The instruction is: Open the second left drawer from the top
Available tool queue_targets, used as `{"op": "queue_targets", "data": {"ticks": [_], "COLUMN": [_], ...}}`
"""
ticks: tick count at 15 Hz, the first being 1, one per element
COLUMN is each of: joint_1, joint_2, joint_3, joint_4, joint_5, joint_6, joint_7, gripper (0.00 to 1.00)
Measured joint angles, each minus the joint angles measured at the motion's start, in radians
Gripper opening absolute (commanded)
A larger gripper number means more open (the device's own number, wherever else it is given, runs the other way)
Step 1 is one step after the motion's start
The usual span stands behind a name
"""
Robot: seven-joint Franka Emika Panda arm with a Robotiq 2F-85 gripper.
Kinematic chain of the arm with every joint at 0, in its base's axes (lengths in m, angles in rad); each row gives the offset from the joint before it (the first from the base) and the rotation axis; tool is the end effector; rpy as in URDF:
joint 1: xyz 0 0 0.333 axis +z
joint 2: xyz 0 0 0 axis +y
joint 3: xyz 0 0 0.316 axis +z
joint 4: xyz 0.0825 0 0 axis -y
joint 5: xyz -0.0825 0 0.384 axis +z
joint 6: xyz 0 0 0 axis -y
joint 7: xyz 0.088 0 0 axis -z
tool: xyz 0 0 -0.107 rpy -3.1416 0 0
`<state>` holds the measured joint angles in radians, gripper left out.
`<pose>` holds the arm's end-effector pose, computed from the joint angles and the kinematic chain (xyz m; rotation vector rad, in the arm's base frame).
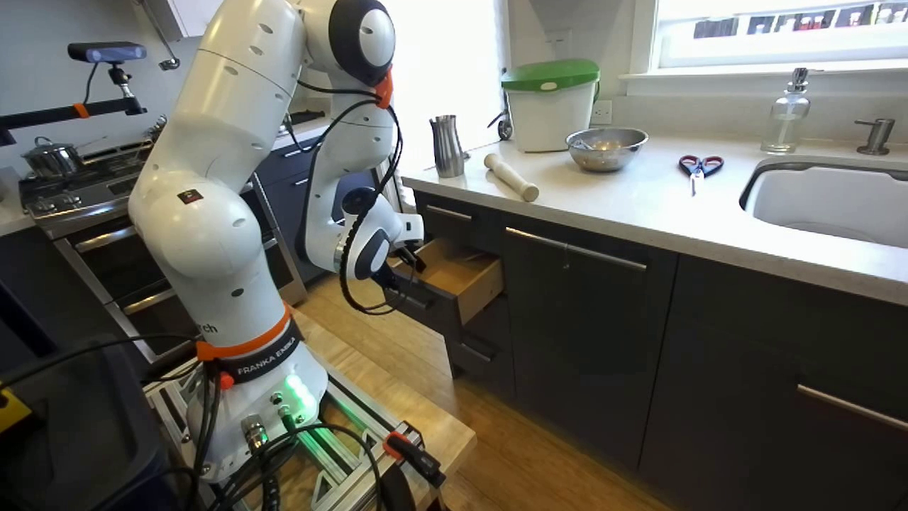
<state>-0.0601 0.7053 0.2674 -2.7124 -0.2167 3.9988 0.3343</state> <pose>0.3617 0.1239 0.1032 -2.6290 0.0636 -0.7203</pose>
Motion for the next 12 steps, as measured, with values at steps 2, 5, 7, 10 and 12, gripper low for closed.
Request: {"op": "queue_targets", "data": {"ticks": [2,5,7,10,12], "joint_1": [0.0,0.009,0.027,0.054,0.065], "joint_2": [-0.009,-0.026,-0.041,-0.06,-0.069], "joint_3": [0.011,0.018,0.019,0.019,0.019], "joint_4": [0.006,0.02,0.032,0.045,0.051], "joint_5": [0.015,0.064,0.109,0.163,0.177], "joint_6": [-0.035,-0.113,-0.16,-0.215,-0.252], "joint_7": [0.015,0.017,0.017,0.017,0.017], "gripper": [1.0,1.0,1.0,1.0,1.0]}}
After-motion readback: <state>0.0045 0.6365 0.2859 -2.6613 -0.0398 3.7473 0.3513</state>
